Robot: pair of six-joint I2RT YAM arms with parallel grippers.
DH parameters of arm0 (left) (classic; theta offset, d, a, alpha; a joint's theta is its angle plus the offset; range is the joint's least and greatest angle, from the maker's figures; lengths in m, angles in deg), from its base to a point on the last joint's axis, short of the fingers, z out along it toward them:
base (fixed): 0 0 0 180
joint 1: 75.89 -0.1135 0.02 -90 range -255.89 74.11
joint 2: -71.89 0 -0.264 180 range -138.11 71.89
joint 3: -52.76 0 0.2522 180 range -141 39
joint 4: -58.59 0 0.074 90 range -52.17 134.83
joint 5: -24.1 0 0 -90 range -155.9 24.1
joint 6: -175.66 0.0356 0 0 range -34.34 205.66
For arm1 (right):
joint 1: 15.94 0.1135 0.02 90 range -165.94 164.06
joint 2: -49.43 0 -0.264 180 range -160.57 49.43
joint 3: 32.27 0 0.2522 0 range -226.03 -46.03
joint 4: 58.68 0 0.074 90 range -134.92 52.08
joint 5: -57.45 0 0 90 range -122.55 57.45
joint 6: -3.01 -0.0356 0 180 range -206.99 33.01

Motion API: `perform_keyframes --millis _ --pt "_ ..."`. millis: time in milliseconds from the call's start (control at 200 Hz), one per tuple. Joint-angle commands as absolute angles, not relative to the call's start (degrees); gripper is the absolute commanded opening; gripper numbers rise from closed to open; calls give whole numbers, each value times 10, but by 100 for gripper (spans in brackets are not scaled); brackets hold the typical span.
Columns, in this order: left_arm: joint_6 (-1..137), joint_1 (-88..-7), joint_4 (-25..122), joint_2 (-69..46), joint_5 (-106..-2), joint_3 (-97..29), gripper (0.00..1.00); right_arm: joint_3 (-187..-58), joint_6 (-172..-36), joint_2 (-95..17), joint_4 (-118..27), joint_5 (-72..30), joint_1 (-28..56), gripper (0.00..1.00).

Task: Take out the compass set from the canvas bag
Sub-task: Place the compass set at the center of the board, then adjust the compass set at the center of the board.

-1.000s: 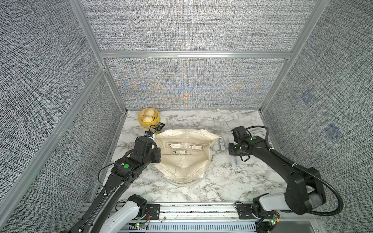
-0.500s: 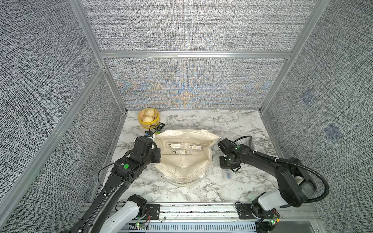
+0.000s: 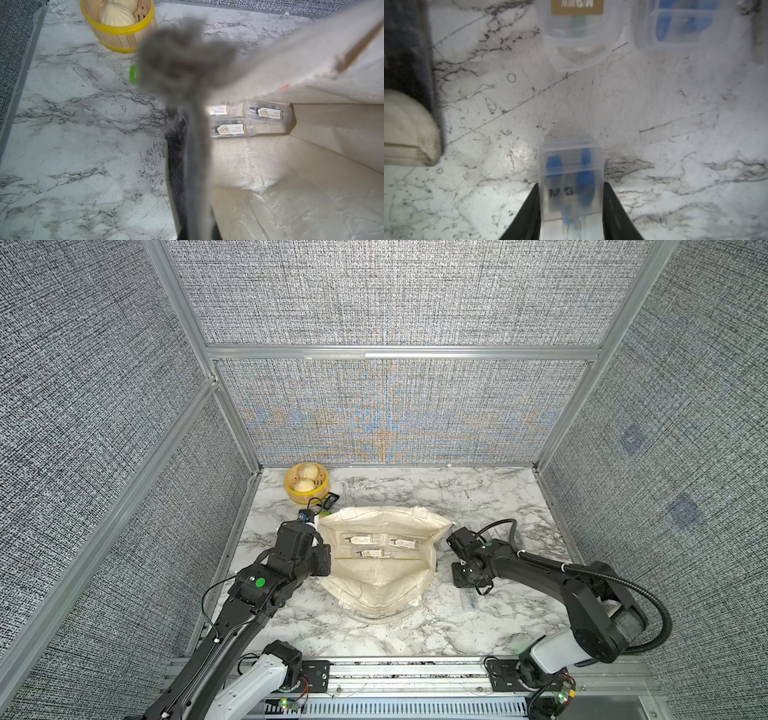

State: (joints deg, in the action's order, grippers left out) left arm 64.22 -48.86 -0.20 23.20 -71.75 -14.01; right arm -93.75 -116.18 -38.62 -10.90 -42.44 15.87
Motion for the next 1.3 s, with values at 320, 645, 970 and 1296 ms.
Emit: perform_keyframes --millis 320,645,970,1296 --pt "644 -490 18 234 -727 -140 0 -952 -1160 -413 -119 -432 159 45" --pt "646 -489 19 231 -727 -140 0 -962 -1160 -363 -87 -439 159 56" --pt "646 -490 23 231 -719 -138 0 -1008 -1132 -238 0 -480 159 56" --pt "645 -489 23 236 -725 -136 0 -965 -1124 -330 -39 -486 196 66"
